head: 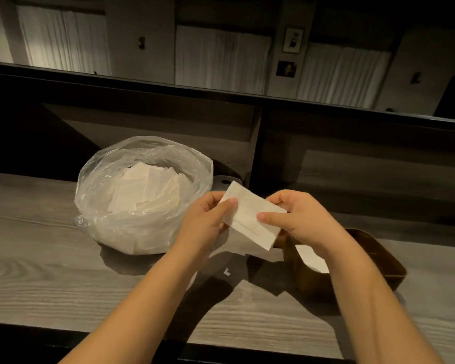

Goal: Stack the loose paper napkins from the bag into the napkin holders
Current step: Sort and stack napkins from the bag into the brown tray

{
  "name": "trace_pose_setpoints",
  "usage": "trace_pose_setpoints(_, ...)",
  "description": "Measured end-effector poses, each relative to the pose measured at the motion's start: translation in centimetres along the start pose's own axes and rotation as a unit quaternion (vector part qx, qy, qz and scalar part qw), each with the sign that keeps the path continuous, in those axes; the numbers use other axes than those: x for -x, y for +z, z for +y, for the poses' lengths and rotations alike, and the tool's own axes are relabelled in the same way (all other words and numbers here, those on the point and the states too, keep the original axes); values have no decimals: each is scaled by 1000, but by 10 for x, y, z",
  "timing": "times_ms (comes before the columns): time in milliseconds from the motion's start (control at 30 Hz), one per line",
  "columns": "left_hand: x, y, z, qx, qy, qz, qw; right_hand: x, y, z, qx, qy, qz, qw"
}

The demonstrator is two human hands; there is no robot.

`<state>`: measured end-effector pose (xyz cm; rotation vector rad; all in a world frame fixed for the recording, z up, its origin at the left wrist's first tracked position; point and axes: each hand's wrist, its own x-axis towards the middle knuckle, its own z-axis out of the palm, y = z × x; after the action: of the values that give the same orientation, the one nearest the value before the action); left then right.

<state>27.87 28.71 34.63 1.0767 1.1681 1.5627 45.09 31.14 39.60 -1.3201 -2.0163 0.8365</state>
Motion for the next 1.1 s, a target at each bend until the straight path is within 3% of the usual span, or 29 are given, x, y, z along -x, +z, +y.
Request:
trace_pose_setpoints(133, 3, 39, 17, 101, -49, 1, 994, 5, -11, 0, -40, 25, -56, 997)
trace_pose_setpoints(267, 6, 73, 20, 91, -59, 10, 994, 7, -14, 2, -58, 21, 0, 998)
trace_pose_setpoints(400, 9, 94, 21, 108, -124, 8, 986, 8, -17, 11, -115, 73, 50, 989)
trace_pose_setpoints(633, 10, 119, 16, 41, -170, 5, 985, 16, -31, 28, -116, 144, 61, 981)
trace_pose_setpoints(733, 8, 118, 4, -61, -86, -1, 994, 23, -55, 38, -106, 143, 82, 981)
trace_pose_setpoints(833, 9, 110, -6, -206, -3, -34, 978, 27, -71, 48, -92, 178, 67, 977)
trace_pose_setpoints(967, 12, 105, -19, -336, -30, -121, 933, 24, -72, 64, -6, 231, 17, 973)
trace_pose_setpoints(1100, 16, 104, -21, -364, -56, -151, 918, 17, -63, 70, 42, 288, -12, 957)
